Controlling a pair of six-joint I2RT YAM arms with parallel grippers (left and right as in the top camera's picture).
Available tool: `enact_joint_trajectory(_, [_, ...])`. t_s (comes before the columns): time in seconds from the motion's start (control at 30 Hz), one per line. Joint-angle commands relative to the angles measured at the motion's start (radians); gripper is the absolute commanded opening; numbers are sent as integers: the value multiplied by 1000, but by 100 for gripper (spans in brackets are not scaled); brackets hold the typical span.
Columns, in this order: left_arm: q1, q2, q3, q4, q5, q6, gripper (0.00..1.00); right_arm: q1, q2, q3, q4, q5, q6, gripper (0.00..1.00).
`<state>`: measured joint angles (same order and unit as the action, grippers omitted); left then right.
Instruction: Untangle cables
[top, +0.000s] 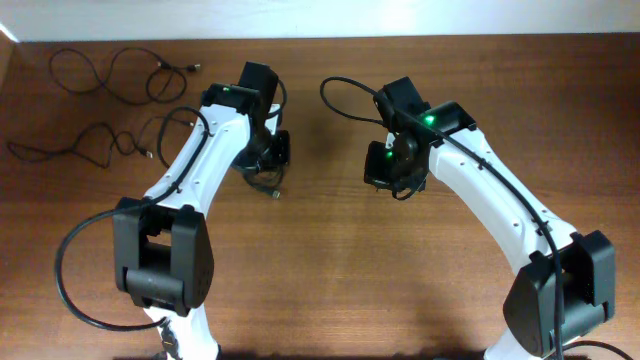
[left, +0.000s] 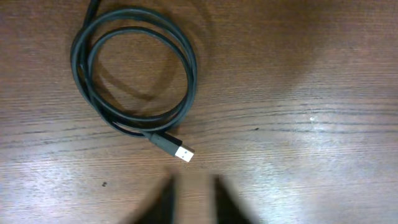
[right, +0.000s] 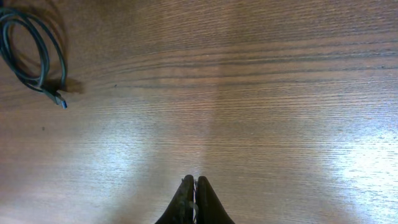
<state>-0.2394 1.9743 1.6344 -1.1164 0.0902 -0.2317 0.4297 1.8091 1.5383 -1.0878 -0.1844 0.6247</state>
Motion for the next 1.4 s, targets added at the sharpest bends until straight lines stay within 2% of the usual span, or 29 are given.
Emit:
enact_joint_trajectory(0.0, [14, -15, -5, 2, -138, -43, 61, -5, -20, 8, -2, -3, -8, 4])
enact_joint_trajectory(0.13, [30, 23, -29, 37, -131, -94, 61, -5, -20, 8, -2, -3, -7, 6])
enact_joint_trajectory(0.23, [18, 65, -39, 76, -63, -74, 46, -5, -20, 8, -1, -3, -7, 7])
enact_joint_trajectory(0.27, [11, 74, -39, 92, -42, -42, 45, -5, -20, 8, -1, -3, -7, 7])
enact_joint_trajectory(0.33, [-7, 86, -39, 128, -34, 13, 47, -5, -20, 8, -1, -3, -7, 8])
enact_joint_trajectory(0.37, [-21, 92, -39, 153, -34, 43, 52, -5, -20, 8, -1, -3, -7, 8])
enact_joint_trajectory(0.43, [-33, 99, -39, 166, -34, 47, 53, -5, -20, 8, -2, -3, -8, 8])
enact_joint_trajectory(0.6, [-49, 135, -39, 148, -36, 96, 49, -5, -20, 8, -10, -3, -8, 8])
enact_joint_trajectory(0.83, [-48, 153, -39, 144, -219, 107, 44, -5, -20, 8, -15, -3, -8, 8])
enact_joint_trajectory(0.93, [-48, 154, -39, 151, -219, 187, 44, -5, -20, 8, -11, -3, -8, 8])
enact_joint_trajectory(1.1, [-48, 154, -39, 144, -208, 196, 36, -5, -20, 8, -16, -3, -8, 8])
enact_joint_trajectory(1.37, [-46, 154, -82, 145, -208, 211, 36, -5, -20, 8, -16, -3, -8, 8])
